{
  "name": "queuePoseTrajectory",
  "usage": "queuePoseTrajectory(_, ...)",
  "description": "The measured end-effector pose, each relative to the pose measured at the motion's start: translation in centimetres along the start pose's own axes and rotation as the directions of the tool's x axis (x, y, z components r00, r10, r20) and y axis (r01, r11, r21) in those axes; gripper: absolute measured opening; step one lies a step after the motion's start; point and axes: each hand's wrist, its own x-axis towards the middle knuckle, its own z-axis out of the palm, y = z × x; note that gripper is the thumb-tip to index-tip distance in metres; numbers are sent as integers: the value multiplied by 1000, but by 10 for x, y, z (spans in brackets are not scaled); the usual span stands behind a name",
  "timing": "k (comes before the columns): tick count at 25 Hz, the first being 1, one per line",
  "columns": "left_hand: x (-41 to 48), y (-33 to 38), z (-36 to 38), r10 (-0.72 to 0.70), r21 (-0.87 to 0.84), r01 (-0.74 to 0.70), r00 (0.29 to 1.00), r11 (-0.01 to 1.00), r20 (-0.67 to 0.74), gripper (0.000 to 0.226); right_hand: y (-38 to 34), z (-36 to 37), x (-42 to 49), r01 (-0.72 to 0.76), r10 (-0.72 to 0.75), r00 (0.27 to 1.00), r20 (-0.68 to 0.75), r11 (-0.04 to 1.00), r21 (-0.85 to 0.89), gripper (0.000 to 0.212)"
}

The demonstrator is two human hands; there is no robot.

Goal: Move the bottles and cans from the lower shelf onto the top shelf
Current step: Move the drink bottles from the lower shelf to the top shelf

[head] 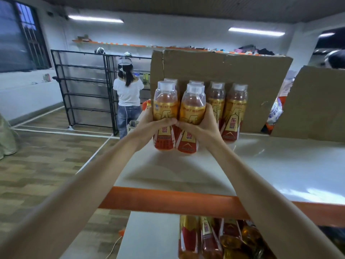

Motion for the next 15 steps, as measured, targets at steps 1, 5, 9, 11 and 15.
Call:
queuePoseTrajectory(1,0,-1,-1,-10,12,10,1000,1000,-6,56,0,-2,-1,13,-13,1000,2,1000,-21,84)
queuePoseTrajectory(5,-4,0,-5,-45,152,53,997,987,-56,67,8,-9,3,56,-62,997,-36,988,-142,97)
queuePoseTrajectory(9,-4,-2,-9,-26,215,50,993,975,-113,68,9,-11,1,43,-43,999,0,987,-157,98)
queuePoseTrajectory(11,-4,-3,-13,-3,248,37,991,968,-134,69,5,-11,-1,52,-53,999,-4,985,-166,93)
queuePoseTrajectory(15,-2,-8,-14,55,319,-3,986,948,-155,70,2,-10,-3,68,-70,998,0,972,-223,81)
